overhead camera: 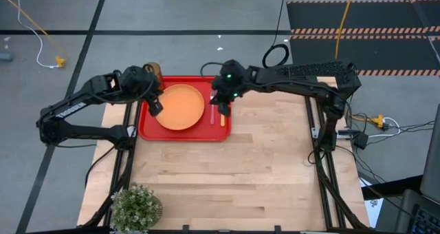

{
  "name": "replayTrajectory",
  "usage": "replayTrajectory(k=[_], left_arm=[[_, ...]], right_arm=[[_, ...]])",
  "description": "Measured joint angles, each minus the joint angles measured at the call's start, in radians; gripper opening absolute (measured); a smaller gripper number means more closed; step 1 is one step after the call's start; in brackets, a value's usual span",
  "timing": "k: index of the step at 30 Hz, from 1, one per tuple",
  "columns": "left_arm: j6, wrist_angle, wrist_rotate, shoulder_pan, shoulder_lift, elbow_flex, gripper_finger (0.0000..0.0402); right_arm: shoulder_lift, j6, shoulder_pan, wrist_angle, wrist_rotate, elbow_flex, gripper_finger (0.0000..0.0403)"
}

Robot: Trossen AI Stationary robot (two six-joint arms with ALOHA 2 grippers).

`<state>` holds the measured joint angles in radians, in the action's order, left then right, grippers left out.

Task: Pick and place plate/cup/fork/spoon on tray
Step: Return to Home Position

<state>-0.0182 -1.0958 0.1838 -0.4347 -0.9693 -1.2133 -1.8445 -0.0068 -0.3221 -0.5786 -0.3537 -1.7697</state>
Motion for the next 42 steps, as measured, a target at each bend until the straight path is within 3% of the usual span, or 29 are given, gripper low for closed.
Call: replayTrajectory(k=[6,11,16,21,38,42], left_arm=[[-0.026,0.018,-0.006,-0.002,0.041,0.0,0.0005],[-0.168,0.127,-0.079,-0.008,0.1,0.0,0.0005],[-0.297,0.197,-0.229,-0.048,0.122,0.0,0.0005],[-0.305,0.234,-0.412,-0.068,0.135,0.0,0.0005],[-0.115,0.231,-0.258,-0.069,0.121,0.0,0.0005],[-0.179,0.224,-0.268,-0.069,0.101,0.0,0.0005]], right_arm=[[0.139,0.089,0.005,0.029,-0.014,0.045,0.0],[0.275,0.164,0.02,0.133,-0.009,0.138,0.0],[0.434,0.171,0.052,0.287,-0.001,0.274,0.0],[0.588,0.167,0.065,0.432,0.094,0.438,0.0],[0.985,-0.034,0.064,0.723,0.122,1.019,0.0],[1.048,-0.112,0.064,0.739,0.122,1.128,0.0]])
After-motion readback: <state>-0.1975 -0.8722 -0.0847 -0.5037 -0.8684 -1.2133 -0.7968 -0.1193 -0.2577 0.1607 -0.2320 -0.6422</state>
